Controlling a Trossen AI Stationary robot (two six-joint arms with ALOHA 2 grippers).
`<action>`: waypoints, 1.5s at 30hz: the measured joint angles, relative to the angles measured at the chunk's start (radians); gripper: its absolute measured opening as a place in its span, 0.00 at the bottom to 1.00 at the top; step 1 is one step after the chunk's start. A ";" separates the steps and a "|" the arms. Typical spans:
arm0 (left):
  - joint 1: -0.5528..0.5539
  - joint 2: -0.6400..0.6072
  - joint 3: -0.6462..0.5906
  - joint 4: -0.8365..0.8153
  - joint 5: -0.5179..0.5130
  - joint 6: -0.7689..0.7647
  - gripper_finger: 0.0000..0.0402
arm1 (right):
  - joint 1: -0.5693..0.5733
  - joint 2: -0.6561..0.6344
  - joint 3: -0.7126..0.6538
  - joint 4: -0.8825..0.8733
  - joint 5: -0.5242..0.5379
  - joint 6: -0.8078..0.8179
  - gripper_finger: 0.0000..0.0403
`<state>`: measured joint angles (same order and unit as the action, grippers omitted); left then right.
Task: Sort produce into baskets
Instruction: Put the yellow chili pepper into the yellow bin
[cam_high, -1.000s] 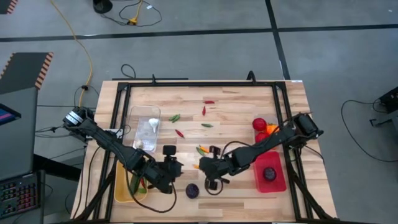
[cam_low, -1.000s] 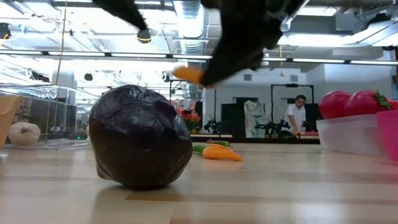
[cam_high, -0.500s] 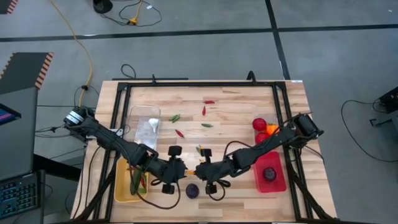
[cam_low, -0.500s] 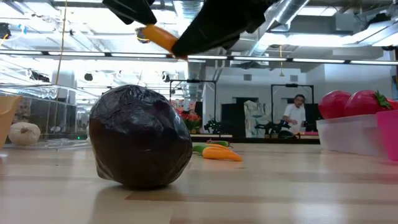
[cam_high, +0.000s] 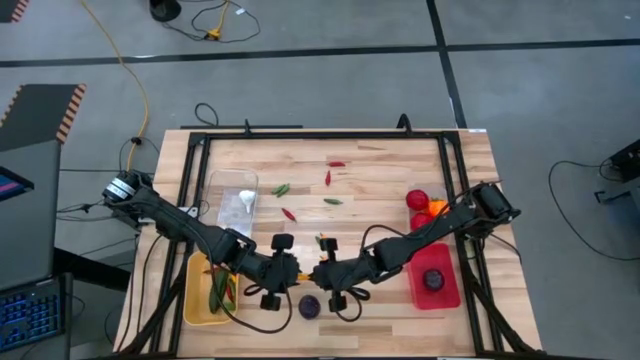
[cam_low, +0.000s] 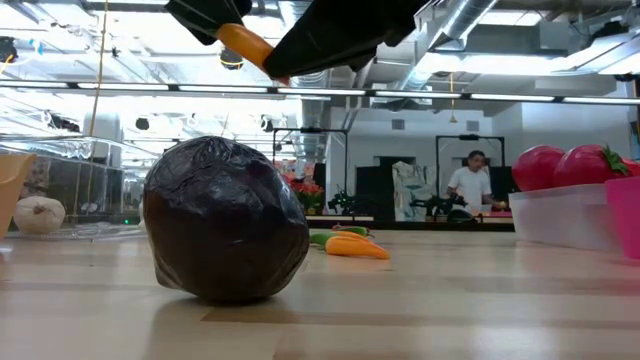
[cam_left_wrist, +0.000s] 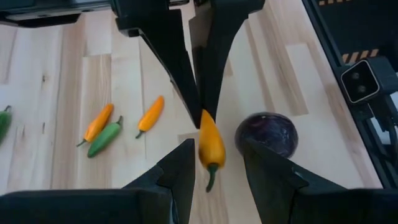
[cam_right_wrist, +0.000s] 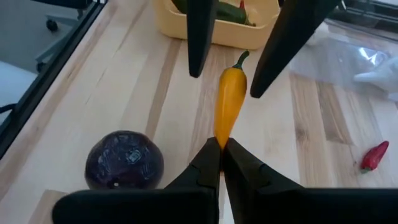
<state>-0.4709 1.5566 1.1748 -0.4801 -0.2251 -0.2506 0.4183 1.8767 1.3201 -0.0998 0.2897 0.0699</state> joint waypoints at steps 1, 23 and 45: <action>0.000 0.000 0.000 0.000 0.003 0.000 0.31 | 0.000 0.000 0.000 0.008 0.000 -0.001 0.11; 0.001 0.000 0.000 0.000 0.001 0.000 0.04 | -0.002 0.000 0.001 0.033 0.000 0.009 0.11; 0.002 0.000 0.070 -0.359 0.194 -0.066 0.07 | -0.050 0.000 0.001 -0.063 -0.059 0.156 0.55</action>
<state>-0.4694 1.5570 1.2450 -0.8387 -0.0315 -0.3170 0.3684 1.8767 1.3209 -0.1627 0.2310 0.2262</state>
